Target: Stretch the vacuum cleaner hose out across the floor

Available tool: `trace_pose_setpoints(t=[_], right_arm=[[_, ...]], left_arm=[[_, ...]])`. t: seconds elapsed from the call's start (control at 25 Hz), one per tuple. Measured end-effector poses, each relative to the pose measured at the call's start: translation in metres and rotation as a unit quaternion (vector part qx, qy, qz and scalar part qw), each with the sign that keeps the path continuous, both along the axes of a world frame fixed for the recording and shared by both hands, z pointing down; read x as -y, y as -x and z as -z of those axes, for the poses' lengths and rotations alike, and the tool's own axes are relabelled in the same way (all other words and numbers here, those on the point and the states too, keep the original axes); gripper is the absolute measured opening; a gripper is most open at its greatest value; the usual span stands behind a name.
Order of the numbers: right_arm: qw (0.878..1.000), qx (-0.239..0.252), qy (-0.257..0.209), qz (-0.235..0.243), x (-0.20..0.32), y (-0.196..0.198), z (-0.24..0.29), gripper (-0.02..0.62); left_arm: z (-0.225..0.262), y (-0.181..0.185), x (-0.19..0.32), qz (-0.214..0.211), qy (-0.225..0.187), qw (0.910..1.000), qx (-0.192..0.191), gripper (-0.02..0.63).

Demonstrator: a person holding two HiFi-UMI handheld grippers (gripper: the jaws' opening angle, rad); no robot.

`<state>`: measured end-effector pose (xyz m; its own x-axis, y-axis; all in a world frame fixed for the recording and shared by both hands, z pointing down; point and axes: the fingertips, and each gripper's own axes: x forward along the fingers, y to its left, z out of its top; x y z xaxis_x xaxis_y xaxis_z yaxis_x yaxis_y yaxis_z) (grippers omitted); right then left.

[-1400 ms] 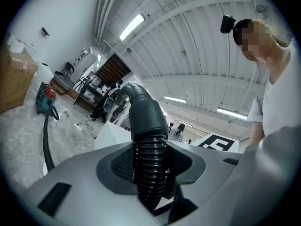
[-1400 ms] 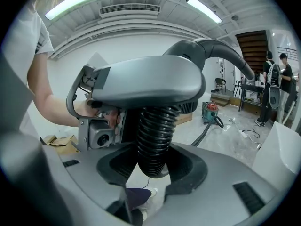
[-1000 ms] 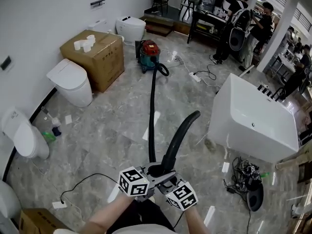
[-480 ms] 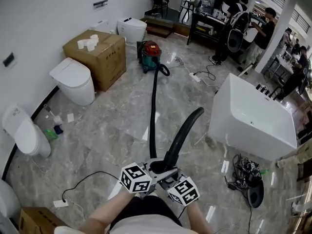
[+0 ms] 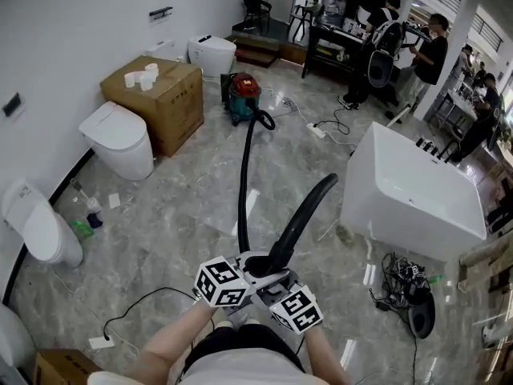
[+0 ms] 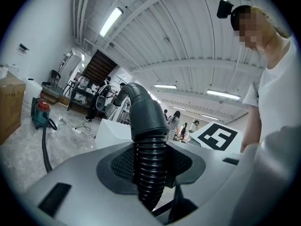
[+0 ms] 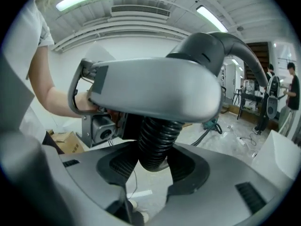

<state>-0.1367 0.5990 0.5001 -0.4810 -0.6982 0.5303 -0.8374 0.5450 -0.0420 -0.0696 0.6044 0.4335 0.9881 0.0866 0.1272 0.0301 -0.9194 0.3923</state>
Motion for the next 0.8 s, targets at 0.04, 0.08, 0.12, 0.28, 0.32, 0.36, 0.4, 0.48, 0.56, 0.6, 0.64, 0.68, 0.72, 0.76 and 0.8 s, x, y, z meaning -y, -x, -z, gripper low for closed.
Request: trace_pose_setpoints(t=[0.04,0.08,0.12,0.28,0.32,0.36,0.4,0.48,0.56,0.6,0.64,0.68,0.72,0.76,0.8], right_arm=[[1.0,-0.021,-0.003,0.006,0.0,-0.001,0.0,0.181],[0.999,-0.04,-0.005,0.012,0.0,-0.004,-0.001,0.182],[0.998,-0.057,-0.006,0.015,-0.002,-0.009,-0.002,0.183],[0.995,-0.095,-0.007,-0.01,-0.013,-0.047,-0.004,0.183],[0.995,-0.097,-0.008,-0.024,-0.015,-0.058,-0.003,0.183],[0.994,-0.1,-0.013,-0.037,-0.017,-0.069,0.001,0.183],[0.993,-0.102,-0.02,-0.048,-0.018,-0.078,0.005,0.183],[0.992,-0.108,-0.035,-0.063,-0.019,-0.092,0.016,0.183],[0.989,-0.115,-0.055,-0.071,-0.018,-0.1,0.028,0.183],[0.988,-0.119,-0.067,-0.072,-0.016,-0.102,0.034,0.182],[0.987,-0.125,-0.079,-0.068,-0.015,-0.103,0.039,0.183],[0.985,-0.134,-0.088,-0.061,-0.013,-0.102,0.044,0.183],[0.984,-0.145,-0.093,-0.053,-0.011,-0.102,0.047,0.183],[0.982,-0.159,-0.096,-0.045,-0.009,-0.102,0.049,0.183],[0.979,-0.176,-0.098,-0.038,-0.007,-0.102,0.049,0.183]], left_arm=[[0.0,-0.001,0.002,-0.005,-0.007,0.9999,0.006,0.17],[-0.001,-0.002,0.005,-0.008,-0.015,0.9997,0.014,0.172],[-0.003,-0.004,0.008,-0.009,-0.022,0.9994,0.023,0.172],[-0.015,-0.005,0.028,-0.013,-0.029,0.9978,0.058,0.171],[-0.019,-0.004,0.032,-0.02,-0.032,0.9969,0.069,0.172],[-0.023,-0.003,0.034,-0.031,-0.036,0.9956,0.081,0.172],[-0.028,-0.003,0.035,-0.042,-0.04,0.9939,0.094,0.171],[-0.04,-0.001,0.034,-0.065,-0.049,0.9894,0.121,0.172],[-0.053,0.001,0.031,-0.086,-0.059,0.9834,0.148,0.171],[-0.059,0.001,0.029,-0.097,-0.063,0.98,0.162,0.172],[-0.064,0.001,0.026,-0.109,-0.067,0.9766,0.173,0.172],[-0.069,0.001,0.024,-0.12,-0.07,0.9734,0.183,0.171],[-0.073,0.001,0.022,-0.129,-0.074,0.9705,0.19,0.171],[-0.077,0.001,0.02,-0.136,-0.079,0.968,0.196,0.172],[-0.08,0.001,0.019,-0.142,-0.084,0.9654,0.202,0.172]])
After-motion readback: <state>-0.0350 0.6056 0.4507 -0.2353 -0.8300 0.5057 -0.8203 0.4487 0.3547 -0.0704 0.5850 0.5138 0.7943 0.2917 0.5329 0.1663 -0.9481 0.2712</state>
